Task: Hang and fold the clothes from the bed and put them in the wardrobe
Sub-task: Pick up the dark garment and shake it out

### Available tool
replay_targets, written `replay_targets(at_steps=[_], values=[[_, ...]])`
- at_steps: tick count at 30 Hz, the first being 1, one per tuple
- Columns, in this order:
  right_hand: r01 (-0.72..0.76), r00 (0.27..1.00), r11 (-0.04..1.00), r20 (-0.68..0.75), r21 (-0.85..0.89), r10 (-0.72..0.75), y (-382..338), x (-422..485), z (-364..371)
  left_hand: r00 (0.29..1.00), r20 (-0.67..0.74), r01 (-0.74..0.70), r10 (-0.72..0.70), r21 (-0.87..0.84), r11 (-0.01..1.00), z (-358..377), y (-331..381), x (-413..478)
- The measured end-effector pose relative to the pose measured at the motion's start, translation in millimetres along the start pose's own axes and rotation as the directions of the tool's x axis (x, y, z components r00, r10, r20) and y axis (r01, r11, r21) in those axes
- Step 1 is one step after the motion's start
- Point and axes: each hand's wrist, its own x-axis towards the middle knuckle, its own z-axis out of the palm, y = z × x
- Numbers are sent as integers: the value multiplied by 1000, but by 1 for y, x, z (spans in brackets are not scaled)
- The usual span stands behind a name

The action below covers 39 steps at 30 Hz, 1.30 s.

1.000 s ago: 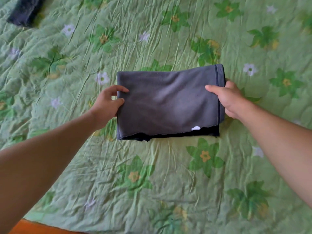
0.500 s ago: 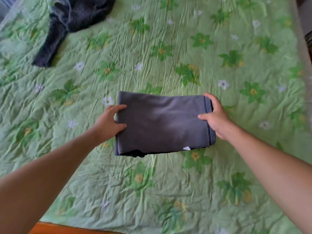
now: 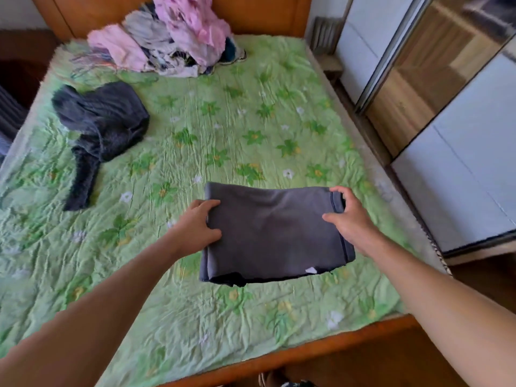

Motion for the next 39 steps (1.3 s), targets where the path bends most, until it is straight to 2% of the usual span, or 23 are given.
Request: replay_targets(at_steps=[5,10,13,19,26,30,39], values=[[-55,995,997,-89,-62,49,-17,-79,-77,983,96,-170,158,132,977,-19,90,-32],[-95,967,991,-244,-93,70,-19,-147,-155,931,156,-356,331,178,917,-10,194,-52],[-114,942,988,-328,-102,75,-7,-181,-203,877,197,-472,437,195,860,10,258,-61],[-134,890,989,-446,-56,96,50,-229,-308,789,252,-609,560,205,766,83,382,-75],[-205,879,955,-470,-213,84,140,-257,-445,731,317,-678,604,242,694,201,520,-87],[-219,881,944,-466,-246,83,181,-253,-514,726,331,-683,603,246,687,256,583,-89],[-143,918,943,-397,-302,12,227,-159,-624,738,318,-675,595,329,660,314,697,-20]])
